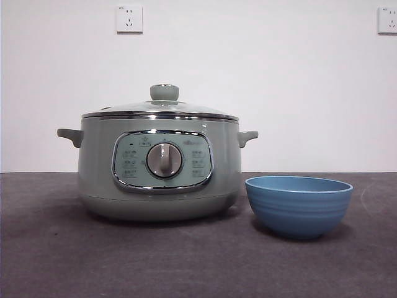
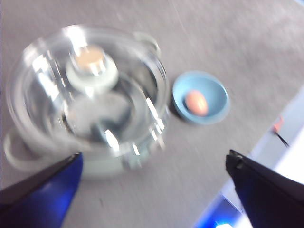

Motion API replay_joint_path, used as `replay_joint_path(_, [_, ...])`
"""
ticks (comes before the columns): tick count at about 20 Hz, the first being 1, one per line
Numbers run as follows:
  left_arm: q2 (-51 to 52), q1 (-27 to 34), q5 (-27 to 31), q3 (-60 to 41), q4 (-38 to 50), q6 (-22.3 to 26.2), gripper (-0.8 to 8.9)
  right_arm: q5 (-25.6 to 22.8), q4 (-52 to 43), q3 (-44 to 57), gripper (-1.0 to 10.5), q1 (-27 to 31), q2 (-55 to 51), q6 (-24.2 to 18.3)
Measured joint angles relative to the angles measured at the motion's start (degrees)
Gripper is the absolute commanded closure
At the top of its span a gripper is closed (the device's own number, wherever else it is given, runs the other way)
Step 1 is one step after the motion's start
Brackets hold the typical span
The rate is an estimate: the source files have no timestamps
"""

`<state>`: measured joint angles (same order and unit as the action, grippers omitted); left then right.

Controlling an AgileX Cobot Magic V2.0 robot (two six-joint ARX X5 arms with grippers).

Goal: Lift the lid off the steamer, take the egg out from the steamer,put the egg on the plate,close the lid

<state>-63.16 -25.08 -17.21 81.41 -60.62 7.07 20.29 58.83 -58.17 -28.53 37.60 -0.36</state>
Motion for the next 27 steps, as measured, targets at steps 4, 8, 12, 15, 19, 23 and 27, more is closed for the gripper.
replay_joint_path(4, [1.49,0.00,-0.96,0.00,-3.72,-0.31,8.18,0.68,1.46,0.00,9.6,0.00,0.00,0.02])
replay_joint_path(8, [1.53,0.00,-1.01,0.00,-4.81,-0.68,8.17,0.70,1.81,0.00,9.5,0.00,0.00,0.02])
replay_joint_path(12, [1.53,0.00,-1.01,0.00,-4.79,-0.70,8.17,0.63,1.84,0.00,9.5,0.00,0.00,0.02])
replay_joint_path(15, [1.51,0.00,-0.98,0.00,-4.79,-0.70,8.17,0.59,1.84,0.00,9.5,0.00,-0.02,0.04])
replay_joint_path(19, [1.51,0.00,-0.98,0.00,-4.79,-0.90,8.17,0.59,1.84,0.00,9.5,0.00,0.00,0.09])
replay_joint_path(23, [1.51,0.00,-0.96,0.00,-4.79,-0.92,8.17,0.59,1.84,0.00,9.5,0.00,0.00,0.13])
replay_joint_path(27, [1.51,0.00,-0.94,0.00,-4.74,-0.90,8.17,0.59,1.84,0.00,9.5,0.00,0.00,0.13])
